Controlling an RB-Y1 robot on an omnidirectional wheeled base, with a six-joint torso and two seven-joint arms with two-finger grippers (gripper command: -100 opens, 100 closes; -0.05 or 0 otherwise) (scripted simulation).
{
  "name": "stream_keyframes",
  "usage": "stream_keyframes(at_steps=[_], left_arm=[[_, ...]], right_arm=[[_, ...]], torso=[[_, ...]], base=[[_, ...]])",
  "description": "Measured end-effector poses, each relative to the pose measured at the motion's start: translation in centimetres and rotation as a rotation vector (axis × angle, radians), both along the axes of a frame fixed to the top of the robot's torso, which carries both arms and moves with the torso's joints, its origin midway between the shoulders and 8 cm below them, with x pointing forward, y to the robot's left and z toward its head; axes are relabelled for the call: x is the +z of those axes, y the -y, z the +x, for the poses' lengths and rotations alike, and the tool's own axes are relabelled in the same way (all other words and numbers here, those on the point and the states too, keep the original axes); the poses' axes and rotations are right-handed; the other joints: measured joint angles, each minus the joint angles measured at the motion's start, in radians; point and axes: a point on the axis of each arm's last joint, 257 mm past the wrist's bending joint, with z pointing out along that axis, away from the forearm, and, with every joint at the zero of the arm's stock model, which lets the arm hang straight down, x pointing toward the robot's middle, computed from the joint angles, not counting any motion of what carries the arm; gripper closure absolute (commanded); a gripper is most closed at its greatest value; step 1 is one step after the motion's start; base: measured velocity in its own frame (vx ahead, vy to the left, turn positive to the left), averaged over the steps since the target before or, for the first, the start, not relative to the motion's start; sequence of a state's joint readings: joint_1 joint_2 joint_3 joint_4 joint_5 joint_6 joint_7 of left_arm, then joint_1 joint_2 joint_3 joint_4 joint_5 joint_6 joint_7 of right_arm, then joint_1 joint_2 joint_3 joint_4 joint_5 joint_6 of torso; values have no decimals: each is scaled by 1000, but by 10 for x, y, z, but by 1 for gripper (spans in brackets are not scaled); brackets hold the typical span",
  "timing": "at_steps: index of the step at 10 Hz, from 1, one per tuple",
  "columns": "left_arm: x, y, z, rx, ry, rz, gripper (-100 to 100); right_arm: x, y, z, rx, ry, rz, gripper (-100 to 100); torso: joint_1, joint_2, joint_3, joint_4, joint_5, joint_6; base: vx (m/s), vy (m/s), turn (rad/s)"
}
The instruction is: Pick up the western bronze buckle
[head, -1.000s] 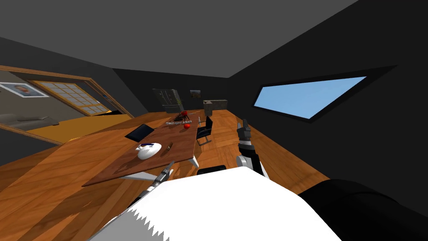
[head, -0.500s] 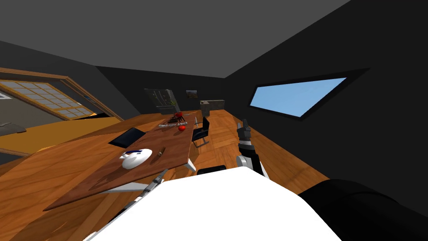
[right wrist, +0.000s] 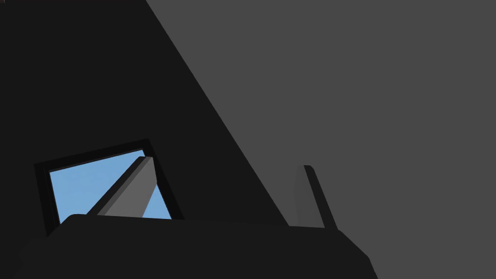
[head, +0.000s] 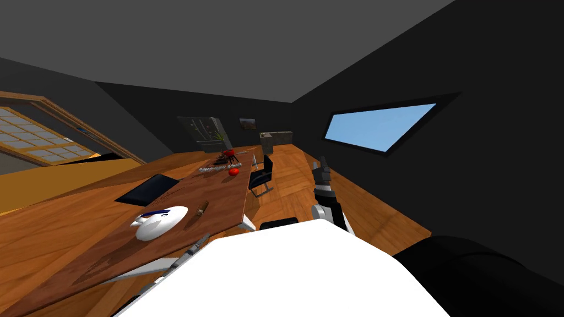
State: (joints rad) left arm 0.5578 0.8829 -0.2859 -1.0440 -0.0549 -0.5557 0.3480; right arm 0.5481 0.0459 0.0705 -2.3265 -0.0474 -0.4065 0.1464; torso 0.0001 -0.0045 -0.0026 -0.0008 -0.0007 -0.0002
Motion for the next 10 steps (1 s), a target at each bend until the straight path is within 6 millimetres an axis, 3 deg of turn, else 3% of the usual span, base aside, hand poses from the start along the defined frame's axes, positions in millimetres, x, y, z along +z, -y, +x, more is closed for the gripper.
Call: stream_keyframes(at_steps=[2, 6, 10], left_arm=[[1, -34, -29, -8, -77, 70, -100], [-6, -69, -60, -3, -156, 143, -100], [3, -116, -101, -13, -264, 245, -100]], right_arm=[[0, 0, 0, 0, 0, 0, 0], [0, 0, 0, 0, 0, 0, 0], [0, 0, 0, 0, 0, 0, 0]], torso=[[0, -3, -1, 0, 0, 1], [2, 2, 1, 0, 1, 0], [3, -1, 0, 0, 1, 0]], base=[[111, 7, -160], [52, 24, -95], [87, 44, -137]])
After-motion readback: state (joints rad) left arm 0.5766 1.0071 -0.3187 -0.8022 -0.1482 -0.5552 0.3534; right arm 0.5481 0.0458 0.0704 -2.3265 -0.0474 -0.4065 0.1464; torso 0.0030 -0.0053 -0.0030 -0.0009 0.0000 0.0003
